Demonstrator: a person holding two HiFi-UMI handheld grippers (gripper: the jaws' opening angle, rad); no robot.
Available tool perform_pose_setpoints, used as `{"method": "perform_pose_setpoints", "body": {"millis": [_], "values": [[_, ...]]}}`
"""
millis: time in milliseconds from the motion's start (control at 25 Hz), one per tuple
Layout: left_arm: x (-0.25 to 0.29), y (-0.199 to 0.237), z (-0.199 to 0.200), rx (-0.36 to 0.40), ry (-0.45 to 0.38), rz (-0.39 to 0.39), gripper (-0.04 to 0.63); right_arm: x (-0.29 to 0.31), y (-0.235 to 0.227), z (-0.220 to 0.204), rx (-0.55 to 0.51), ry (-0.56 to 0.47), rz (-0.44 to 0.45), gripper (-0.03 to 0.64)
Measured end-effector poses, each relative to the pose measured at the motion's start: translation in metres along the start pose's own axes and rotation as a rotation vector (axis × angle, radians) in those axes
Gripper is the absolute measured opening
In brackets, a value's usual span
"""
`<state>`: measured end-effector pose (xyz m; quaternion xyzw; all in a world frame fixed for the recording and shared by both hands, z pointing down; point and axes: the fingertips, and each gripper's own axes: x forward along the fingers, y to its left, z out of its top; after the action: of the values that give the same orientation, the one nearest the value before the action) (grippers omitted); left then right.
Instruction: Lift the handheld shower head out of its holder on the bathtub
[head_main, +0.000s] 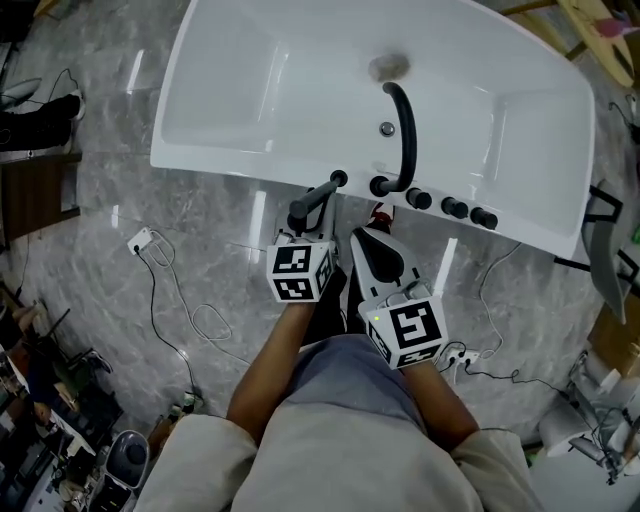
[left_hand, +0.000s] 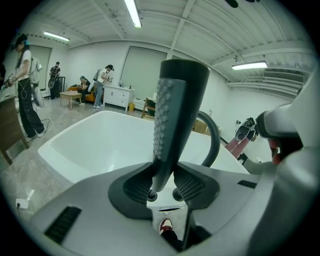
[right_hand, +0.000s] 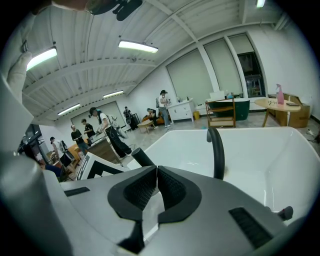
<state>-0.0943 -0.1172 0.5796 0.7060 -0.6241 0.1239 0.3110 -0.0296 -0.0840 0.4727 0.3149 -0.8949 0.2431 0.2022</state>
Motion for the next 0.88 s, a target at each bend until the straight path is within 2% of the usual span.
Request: {"method": "perform_pose_setpoints", "body": {"millis": [320,880], "values": [[-0.033,-0.010,0.031,-0.019,-0.035,-0.047,0.140,-0.014,0.012,0.020,-0.019,-0.041,-0.017,0.020],[-0.085,-0.030,0.086,0.086,-0.112,-0.149,0.140,-0.045,0.036,0.068,-0.071,-0.165,-0.061,0.020]]}}
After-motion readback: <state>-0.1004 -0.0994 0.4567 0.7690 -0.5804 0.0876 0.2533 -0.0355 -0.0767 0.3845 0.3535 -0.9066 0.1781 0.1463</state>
